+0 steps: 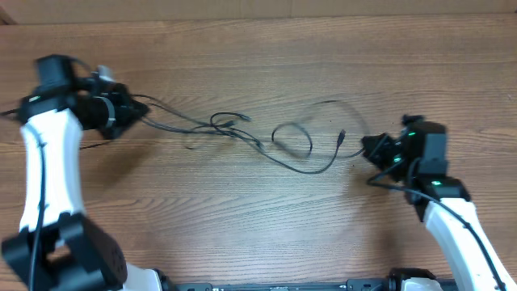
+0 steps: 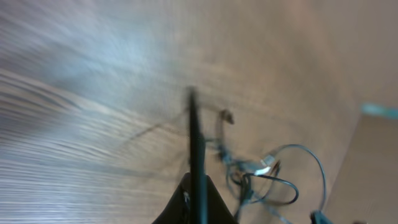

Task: Untangle cables

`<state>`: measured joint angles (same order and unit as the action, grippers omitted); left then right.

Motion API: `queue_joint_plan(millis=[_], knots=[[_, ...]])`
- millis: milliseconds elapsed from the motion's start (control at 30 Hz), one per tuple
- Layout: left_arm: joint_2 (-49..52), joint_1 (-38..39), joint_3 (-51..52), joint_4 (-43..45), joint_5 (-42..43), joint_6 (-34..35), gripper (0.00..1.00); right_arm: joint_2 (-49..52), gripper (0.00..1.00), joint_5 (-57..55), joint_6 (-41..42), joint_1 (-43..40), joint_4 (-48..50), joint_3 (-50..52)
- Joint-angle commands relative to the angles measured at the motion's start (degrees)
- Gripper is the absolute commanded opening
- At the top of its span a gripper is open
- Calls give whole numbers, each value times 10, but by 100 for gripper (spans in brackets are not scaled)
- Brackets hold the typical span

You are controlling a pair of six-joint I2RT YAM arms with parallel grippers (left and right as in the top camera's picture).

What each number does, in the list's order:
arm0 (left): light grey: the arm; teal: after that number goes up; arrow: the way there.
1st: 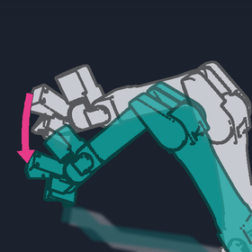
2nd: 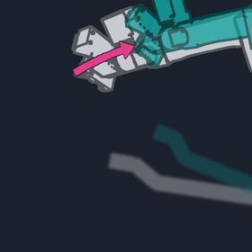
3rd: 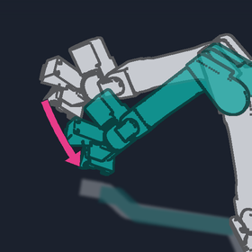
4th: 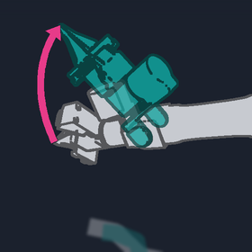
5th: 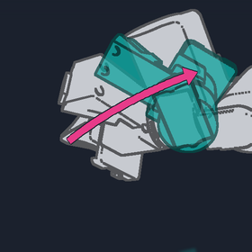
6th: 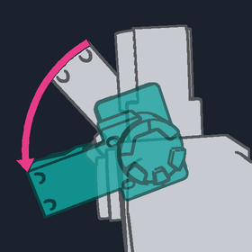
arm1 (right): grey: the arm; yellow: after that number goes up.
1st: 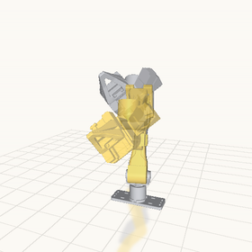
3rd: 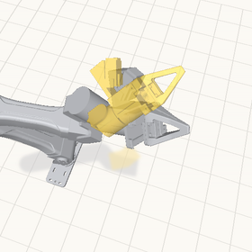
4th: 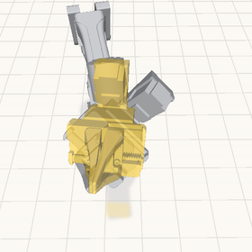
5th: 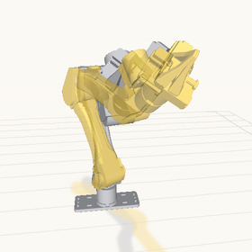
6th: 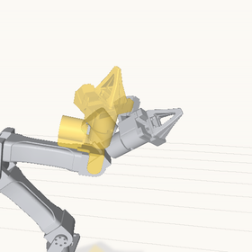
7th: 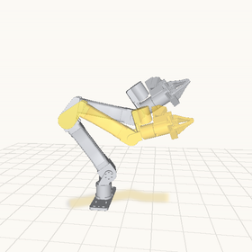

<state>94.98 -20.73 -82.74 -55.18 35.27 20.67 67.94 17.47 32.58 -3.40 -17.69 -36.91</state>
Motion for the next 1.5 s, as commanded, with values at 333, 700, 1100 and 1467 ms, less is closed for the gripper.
queue_joint_plan(millis=[333,700,1100,1467], knots=[[-40,-60,-15,-7,2,43,4,-17,4,-10,-76,-160,-48,-101],[-39,35,-13,-32,1,47,100,3,100,75,-76,-115,-86,-101],[0,223,-5,-83,-158,124,99,5,100,148,-76,32,-88,-100],[106,271,-5,-36,-163,197,99,126,99,68,-23,190,-16,-100]])
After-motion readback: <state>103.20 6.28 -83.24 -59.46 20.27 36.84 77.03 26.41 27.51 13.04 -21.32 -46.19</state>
